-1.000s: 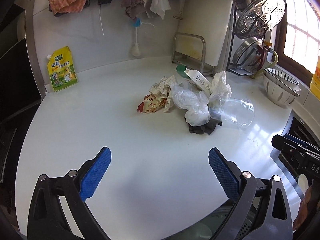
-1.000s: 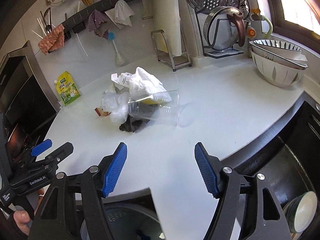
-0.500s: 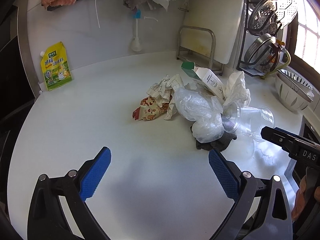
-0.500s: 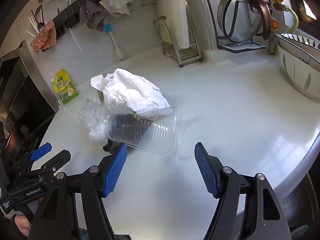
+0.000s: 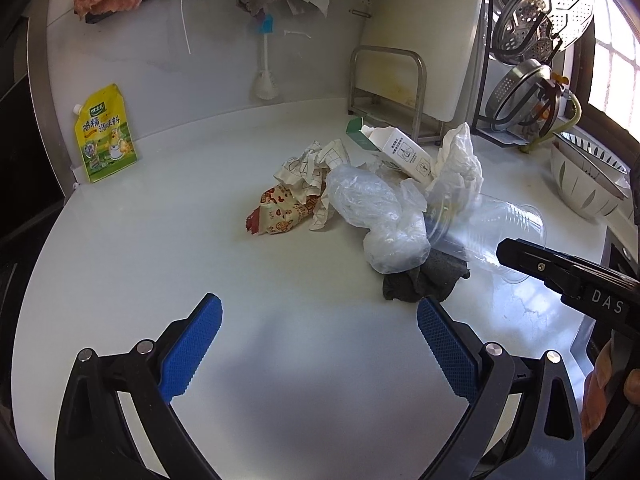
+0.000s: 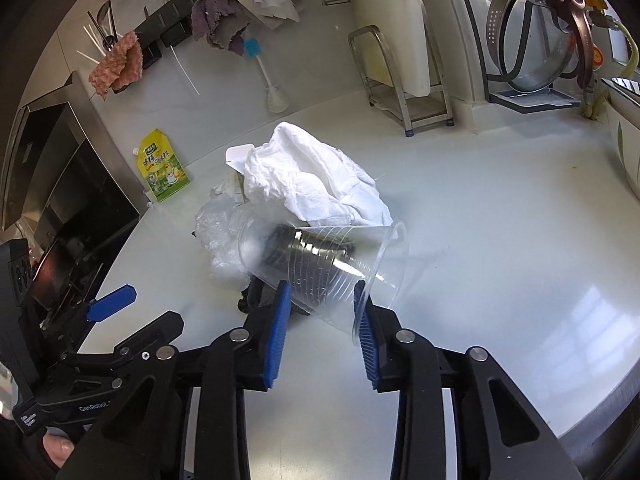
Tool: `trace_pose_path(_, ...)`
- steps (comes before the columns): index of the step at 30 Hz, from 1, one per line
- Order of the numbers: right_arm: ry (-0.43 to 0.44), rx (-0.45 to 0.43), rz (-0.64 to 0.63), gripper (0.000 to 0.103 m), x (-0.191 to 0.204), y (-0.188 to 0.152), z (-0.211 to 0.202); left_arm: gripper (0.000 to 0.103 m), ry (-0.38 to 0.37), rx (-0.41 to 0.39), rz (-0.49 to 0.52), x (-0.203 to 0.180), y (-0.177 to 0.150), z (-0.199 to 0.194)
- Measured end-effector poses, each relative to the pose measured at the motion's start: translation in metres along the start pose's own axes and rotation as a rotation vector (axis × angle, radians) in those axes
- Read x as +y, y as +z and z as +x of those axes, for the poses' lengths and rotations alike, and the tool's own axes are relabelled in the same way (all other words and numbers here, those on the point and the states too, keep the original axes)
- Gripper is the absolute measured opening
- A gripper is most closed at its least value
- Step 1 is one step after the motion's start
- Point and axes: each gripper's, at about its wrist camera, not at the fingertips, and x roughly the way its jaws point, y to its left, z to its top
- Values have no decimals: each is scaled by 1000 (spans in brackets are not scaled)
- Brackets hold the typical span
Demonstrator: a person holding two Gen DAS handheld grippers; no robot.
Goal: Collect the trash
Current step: 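Reach both tools back to the trash pile on the counter, then grasp the clear plastic cup with the right gripper while the left grasps the plastic bag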
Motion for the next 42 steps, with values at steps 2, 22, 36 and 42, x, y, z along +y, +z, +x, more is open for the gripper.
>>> trace_pose_path(2,-19,-26,-3,15,2,-4,-8,96,-10,-5,-6,-2,1,-1)
trace_pose_path(22,-118,-243,181,4,-48,-24,-85,96,5,-22,-32,-34,35,27)
trace_pose_path(36,-84,-230,205,4,-50,-25,-82,44,41,39,-44,-39,44,63)
trace_pose_path(42,-79,-225,206,4,-50,-24,-81,37,23,7,-67,-32,46,50)
